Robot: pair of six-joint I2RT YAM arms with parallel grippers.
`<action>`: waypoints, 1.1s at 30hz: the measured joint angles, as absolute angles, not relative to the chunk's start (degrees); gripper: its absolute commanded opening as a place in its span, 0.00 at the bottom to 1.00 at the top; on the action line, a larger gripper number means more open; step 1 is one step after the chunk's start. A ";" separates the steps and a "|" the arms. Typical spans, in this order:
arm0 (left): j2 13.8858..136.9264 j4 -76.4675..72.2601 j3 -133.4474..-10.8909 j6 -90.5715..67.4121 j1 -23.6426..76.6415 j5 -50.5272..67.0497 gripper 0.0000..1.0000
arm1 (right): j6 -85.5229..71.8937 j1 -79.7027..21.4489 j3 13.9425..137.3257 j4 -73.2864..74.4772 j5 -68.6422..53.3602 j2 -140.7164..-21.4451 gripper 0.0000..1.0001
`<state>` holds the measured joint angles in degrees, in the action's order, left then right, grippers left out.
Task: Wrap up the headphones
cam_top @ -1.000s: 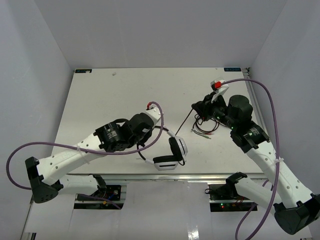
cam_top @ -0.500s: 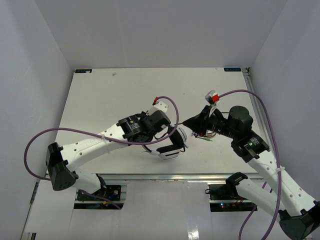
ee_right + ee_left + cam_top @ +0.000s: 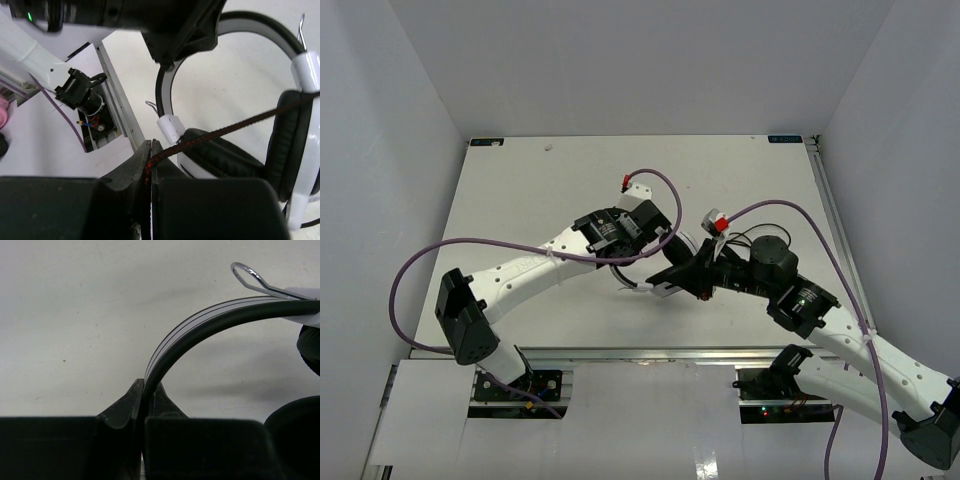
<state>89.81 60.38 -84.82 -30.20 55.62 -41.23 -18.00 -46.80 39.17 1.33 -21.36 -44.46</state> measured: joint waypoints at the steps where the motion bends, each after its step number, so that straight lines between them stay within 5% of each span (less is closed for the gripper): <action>1: 89.38 59.69 -84.58 -30.41 54.46 -40.56 0.00 | -18.11 -47.13 38.31 0.90 -20.63 -44.40 0.08; 33: 71.57 50.09 -75.75 -40.07 50.74 -37.50 0.00 | -18.15 -66.91 32.34 -16.28 9.01 -51.54 0.08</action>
<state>71.57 50.09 -75.75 -40.07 50.74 -37.50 -18.15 -66.91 32.34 -16.28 9.01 -51.54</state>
